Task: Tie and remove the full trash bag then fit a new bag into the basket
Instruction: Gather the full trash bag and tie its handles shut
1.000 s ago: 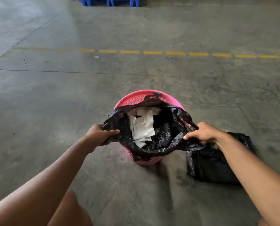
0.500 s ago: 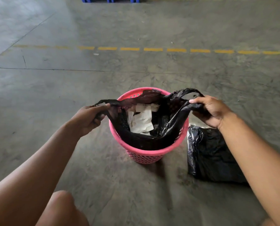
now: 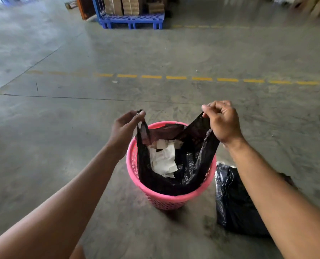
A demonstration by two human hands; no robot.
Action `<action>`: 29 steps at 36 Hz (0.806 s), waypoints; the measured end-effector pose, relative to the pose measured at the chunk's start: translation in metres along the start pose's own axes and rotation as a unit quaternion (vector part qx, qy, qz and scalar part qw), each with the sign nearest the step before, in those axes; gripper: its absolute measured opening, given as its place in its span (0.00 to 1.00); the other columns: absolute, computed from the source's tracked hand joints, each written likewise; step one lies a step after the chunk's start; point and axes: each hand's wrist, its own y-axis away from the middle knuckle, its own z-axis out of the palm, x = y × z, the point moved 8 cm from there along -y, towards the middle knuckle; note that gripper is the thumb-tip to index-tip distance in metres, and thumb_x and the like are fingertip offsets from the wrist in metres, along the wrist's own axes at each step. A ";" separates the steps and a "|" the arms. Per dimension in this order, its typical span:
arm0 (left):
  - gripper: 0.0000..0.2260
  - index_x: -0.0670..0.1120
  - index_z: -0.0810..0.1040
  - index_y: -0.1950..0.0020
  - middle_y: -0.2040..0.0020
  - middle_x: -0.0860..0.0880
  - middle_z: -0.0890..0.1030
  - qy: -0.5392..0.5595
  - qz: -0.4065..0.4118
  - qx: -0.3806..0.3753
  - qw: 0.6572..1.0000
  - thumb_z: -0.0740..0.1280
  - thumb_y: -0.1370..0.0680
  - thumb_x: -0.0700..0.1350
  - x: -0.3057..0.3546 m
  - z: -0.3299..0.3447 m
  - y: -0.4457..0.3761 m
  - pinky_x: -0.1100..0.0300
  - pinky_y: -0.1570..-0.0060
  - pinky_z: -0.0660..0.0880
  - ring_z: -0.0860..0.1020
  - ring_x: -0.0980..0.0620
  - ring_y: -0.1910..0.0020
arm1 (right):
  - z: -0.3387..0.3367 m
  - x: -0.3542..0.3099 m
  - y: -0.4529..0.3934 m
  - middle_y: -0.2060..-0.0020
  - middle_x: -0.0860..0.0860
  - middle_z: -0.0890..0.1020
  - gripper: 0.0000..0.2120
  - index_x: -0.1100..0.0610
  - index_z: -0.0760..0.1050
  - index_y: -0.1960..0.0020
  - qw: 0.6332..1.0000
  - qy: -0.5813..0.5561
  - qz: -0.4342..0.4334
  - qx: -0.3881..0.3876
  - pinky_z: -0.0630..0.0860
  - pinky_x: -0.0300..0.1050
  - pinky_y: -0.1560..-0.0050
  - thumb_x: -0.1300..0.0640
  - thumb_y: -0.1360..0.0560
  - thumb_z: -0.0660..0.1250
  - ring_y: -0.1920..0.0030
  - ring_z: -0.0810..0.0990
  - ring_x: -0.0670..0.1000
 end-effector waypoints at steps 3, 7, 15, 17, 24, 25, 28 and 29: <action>0.05 0.50 0.84 0.56 0.41 0.41 0.85 0.047 -0.009 -0.083 0.995 0.72 0.25 0.40 -0.003 0.041 0.007 0.59 0.47 0.78 0.83 0.52 0.48 | 0.026 -0.019 0.021 0.51 0.50 0.81 0.12 0.51 0.76 0.68 0.997 0.021 -0.044 -0.065 0.75 0.38 0.45 0.50 0.27 0.68 0.51 0.81 0.47; 0.21 0.39 0.75 0.35 0.50 0.42 0.85 -0.026 0.024 -0.191 0.981 0.67 0.28 0.31 -0.011 0.080 0.018 0.63 0.57 0.79 0.83 0.52 0.57 | 0.056 -0.020 0.050 0.67 0.52 0.84 0.14 0.52 0.74 0.66 0.985 -0.034 -0.014 -0.168 0.79 0.54 0.56 0.48 0.24 0.64 0.66 0.81 0.50; 0.29 0.59 0.73 0.36 0.45 0.61 0.80 -0.272 0.099 -0.297 0.910 0.76 0.36 0.48 -0.031 0.105 0.034 0.65 0.45 0.75 0.79 0.68 0.47 | 0.077 -0.016 0.077 0.62 0.50 0.78 0.09 0.55 0.73 0.60 0.976 0.107 -0.132 -0.135 0.75 0.57 0.51 0.52 0.23 0.63 0.57 0.78 0.54; 0.23 0.58 0.72 0.40 0.46 0.63 0.76 -0.265 0.113 -0.289 0.913 0.72 0.34 0.53 -0.026 0.110 0.043 0.73 0.47 0.72 0.75 0.74 0.48 | 0.084 -0.022 0.080 0.58 0.51 0.77 0.10 0.56 0.74 0.59 0.964 0.163 -0.166 -0.127 0.73 0.59 0.48 0.50 0.24 0.63 0.53 0.75 0.56; 0.17 0.32 0.78 0.47 0.56 0.46 0.78 -0.148 0.089 -0.316 0.933 0.64 0.24 0.46 -0.035 0.118 0.051 0.70 0.58 0.76 0.80 0.71 0.59 | 0.095 -0.041 0.072 0.52 0.47 0.77 0.09 0.51 0.81 0.58 0.959 0.174 -0.174 -0.145 0.72 0.55 0.44 0.46 0.27 0.69 0.48 0.75 0.51; 0.12 0.38 0.79 0.49 0.58 0.45 0.78 -0.137 0.070 -0.302 0.941 0.63 0.22 0.47 -0.037 0.118 0.049 0.68 0.58 0.77 0.80 0.68 0.60 | 0.092 -0.043 0.068 0.53 0.47 0.78 0.09 0.52 0.81 0.58 0.963 0.150 -0.173 -0.143 0.74 0.56 0.44 0.47 0.27 0.69 0.48 0.77 0.51; 0.15 0.43 0.80 0.41 0.61 0.39 0.78 -0.079 -0.015 -0.228 0.970 0.57 0.16 0.49 -0.047 0.108 0.035 0.52 0.60 0.75 0.78 0.50 0.65 | 0.072 -0.041 0.055 0.52 0.47 0.79 0.09 0.52 0.82 0.53 0.981 0.075 -0.138 -0.110 0.77 0.52 0.45 0.55 0.26 0.63 0.50 0.81 0.49; 0.16 0.44 0.78 0.35 0.59 0.37 0.78 -0.054 -0.024 -0.209 0.976 0.56 0.15 0.47 -0.047 0.105 0.030 0.52 0.62 0.74 0.75 0.46 0.64 | 0.063 -0.037 0.049 0.52 0.47 0.80 0.10 0.52 0.82 0.52 0.985 0.071 -0.125 -0.096 0.77 0.49 0.46 0.58 0.27 0.62 0.51 0.81 0.47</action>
